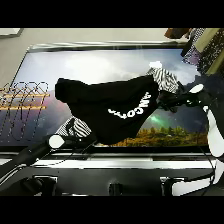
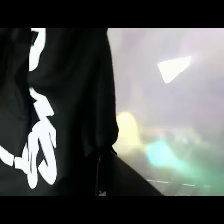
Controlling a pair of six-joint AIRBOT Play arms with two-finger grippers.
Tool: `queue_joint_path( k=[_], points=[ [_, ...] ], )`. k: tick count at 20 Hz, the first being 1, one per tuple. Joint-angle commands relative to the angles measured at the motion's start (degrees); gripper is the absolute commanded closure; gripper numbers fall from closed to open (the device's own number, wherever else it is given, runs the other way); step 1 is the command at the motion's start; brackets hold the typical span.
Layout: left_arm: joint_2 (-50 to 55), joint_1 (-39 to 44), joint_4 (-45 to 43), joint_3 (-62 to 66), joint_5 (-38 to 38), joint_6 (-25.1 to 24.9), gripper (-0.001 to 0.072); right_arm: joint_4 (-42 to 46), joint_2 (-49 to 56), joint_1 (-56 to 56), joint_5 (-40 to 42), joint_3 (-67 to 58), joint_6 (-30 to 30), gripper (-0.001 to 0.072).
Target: Fold the clothes and pants, and hang the long-sleeved shirts on hangers.
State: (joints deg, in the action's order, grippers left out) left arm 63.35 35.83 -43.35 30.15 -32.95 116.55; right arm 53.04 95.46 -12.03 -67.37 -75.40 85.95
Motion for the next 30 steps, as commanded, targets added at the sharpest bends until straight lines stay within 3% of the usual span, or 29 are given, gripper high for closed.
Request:
queue_joint_path(
  k=[1,4,5,6,7,9,11,13,16,20,27,30],
  points=[
    [4.3,2.5,4.9,0.7,11.0,0.0,-0.0007,1.3,-2.2,0.1,-3.6,0.0,1.7,0.0681],
    [7.0,2.4,4.9,2.1,14.1,0.1,0.0003,1.8,-3.6,0.5,-5.2,0.0,2.8,0.0681],
    [7.7,2.4,4.9,2.5,14.2,0.1,0.0162,1.8,-4.2,0.9,-5.6,0.0,2.8,0.0681],
    [7.8,2.3,4.9,2.7,14.1,0.0,0.0524,1.7,-5.1,1.6,-5.9,0.0,3.0,0.0681],
    [7.3,1.9,4.8,3.0,14.4,-0.8,0.0680,1.1,-6.2,2.3,-5.8,0.0,3.0,0.0681],
    [5.3,-1.7,4.8,5.3,13.4,-5.3,0.0682,-1.3,-9.9,3.3,-2.4,-0.3,2.2,0.0682],
    [2.1,-9.2,4.1,11.5,7.1,-13.1,0.0684,-2.6,-14.4,3.2,3.7,-3.4,3.1,0.0681],
    [-1.2,-17.3,-0.5,21.3,-1.6,-16.9,0.0685,-2.4,-19.1,3.2,10.2,-10.0,3.7,0.0681],
    [-5.7,-25.5,-10.6,39.3,-13.5,-17.1,0.0684,-1.9,-25.9,3.2,14.3,-20.7,4.1,0.0681],
    [-12.1,-28.3,-22.4,59.3,-23.2,-17.1,0.0682,1.6,-36.9,3.2,16.8,-31.4,4.0,0.0681],
    [-28.0,-28.4,-24.3,65.0,-24.7,-16.9,0.0681,13.0,-55.6,3.2,19.1,-34.0,5.4,0.0681],
    [-30.7,-28.4,-26.4,65.0,-24.7,-12.9,0.0681,17.1,-57.7,3.2,23.6,-34.0,9.5,0.0681]
  ],
)
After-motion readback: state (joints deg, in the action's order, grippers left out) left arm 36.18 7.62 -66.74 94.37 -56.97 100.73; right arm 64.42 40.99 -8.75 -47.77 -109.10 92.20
